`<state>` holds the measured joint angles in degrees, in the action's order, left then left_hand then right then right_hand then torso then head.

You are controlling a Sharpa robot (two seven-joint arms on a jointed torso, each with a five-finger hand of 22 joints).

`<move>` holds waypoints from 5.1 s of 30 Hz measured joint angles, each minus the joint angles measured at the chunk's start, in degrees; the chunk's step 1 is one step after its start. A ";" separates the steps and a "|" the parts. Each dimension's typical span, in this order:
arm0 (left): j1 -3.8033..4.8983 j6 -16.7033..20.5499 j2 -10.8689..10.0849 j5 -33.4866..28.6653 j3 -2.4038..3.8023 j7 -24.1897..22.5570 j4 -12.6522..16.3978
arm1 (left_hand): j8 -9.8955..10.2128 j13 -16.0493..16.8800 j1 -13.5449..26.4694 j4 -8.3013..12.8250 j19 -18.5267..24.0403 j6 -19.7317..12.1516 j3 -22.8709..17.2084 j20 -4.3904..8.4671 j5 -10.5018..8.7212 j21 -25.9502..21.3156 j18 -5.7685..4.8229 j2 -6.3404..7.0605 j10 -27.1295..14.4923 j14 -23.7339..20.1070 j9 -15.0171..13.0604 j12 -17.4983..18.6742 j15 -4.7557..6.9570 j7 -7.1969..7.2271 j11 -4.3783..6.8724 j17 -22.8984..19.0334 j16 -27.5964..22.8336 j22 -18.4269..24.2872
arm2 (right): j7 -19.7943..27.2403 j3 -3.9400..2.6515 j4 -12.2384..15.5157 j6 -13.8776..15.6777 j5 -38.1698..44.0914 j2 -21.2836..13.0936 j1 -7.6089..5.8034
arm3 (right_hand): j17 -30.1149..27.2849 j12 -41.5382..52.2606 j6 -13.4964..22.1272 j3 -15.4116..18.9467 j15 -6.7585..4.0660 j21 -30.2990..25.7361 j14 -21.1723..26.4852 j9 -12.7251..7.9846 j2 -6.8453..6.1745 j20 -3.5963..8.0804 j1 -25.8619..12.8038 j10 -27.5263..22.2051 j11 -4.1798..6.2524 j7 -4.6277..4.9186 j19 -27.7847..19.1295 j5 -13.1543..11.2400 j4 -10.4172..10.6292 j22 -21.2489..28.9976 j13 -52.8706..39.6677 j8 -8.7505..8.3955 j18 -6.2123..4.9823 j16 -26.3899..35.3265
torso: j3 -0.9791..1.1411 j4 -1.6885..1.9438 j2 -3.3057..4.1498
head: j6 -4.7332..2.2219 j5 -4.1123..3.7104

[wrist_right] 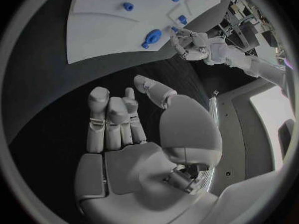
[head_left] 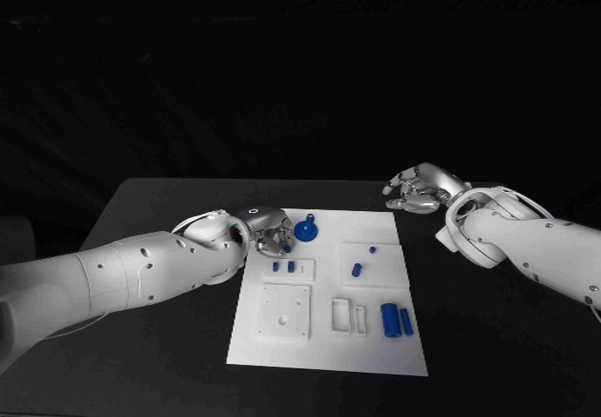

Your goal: Assemble the parts on the task board

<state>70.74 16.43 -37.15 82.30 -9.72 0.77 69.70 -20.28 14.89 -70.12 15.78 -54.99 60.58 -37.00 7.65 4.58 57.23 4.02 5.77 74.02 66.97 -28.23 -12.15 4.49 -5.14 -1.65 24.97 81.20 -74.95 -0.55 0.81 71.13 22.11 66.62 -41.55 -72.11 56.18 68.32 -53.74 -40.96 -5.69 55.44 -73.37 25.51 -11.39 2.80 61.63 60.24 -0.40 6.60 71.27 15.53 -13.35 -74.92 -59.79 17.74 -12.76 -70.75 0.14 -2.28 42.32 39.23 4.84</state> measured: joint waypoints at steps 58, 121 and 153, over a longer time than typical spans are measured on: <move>-0.37 3.10 -2.89 5.88 -0.27 2.61 1.39 | 4.58 -1.12 -3.01 -0.46 1.25 -8.77 -1.54 -0.18 -0.20 -0.68 -0.13 4.65 -3.61 -1.77 1.88 3.78 -1.59 -2.96 -2.13 -0.86 -1.38 0.04 | 0.09 0.02 1.86 -1.89 1.52 -1.52 1.09 | -1.06 -8.31 2.15 1.50 1.00 -1.36 1.66 -0.26 -0.08 -0.28 -0.53 -3.31 -1.11 1.39 -2.16 0.09 -1.85 0.01 6.18 -0.99 0.50 2.53 | -0.04 0.02 -0.01 | -0.64 -0.91; 0.23 3.15 -7.54 -65.85 2.48 -17.98 7.06 | 2.68 -0.85 4.31 -1.36 11.89 -8.50 0.89 -3.04 -0.42 -15.09 -1.96 3.06 -4.11 -10.15 0.86 4.40 -4.81 -3.43 -3.68 -10.17 -25.52 5.14 | -3.65 3.45 1.55 -7.27 35.21 3.32 5.14 | -6.42 -57.68 -1.89 -5.11 3.72 -3.53 0.47 0.03 -1.28 -1.06 4.00 6.96 -2.85 0.95 -0.43 -12.21 1.46 -0.01 44.63 1.39 0.54 1.85 | -0.04 0.03 0.02 | -0.63 -3.71; 0.23 2.71 -7.68 -66.17 2.48 -17.87 7.10 | 2.68 -0.84 4.31 -1.20 11.89 -8.69 1.05 -3.05 -0.42 -15.31 -2.27 3.06 -4.12 -10.15 0.88 4.40 -4.81 -3.63 -3.66 -10.17 -25.74 5.14 | -7.80 4.18 2.20 -4.17 42.58 3.88 5.83 | -6.91 -57.25 -6.30 -9.97 1.72 -3.53 -0.12 0.79 -1.81 -0.44 6.05 11.40 -0.97 -0.87 0.61 -12.49 2.36 0.00 43.06 3.71 0.90 1.53 | -0.04 -0.01 -0.01 | -0.07 -3.87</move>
<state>70.98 19.13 -44.84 16.13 -7.23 -17.10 76.80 -17.59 14.05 -65.81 14.58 -43.10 51.88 -35.95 4.60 4.16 41.92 1.75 8.82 69.90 56.82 -27.34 -7.74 -0.32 -8.78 -5.31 14.80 55.47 -69.81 -8.35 4.98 73.33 17.95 109.20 -37.66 -66.29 49.28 11.07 -60.03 -50.93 -3.97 51.91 -73.50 26.30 -13.20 2.36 67.67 71.64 -1.36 5.73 71.88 3.04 -10.99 -74.91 -16.73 21.45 -11.85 -69.22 0.10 -2.29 42.31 39.17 0.97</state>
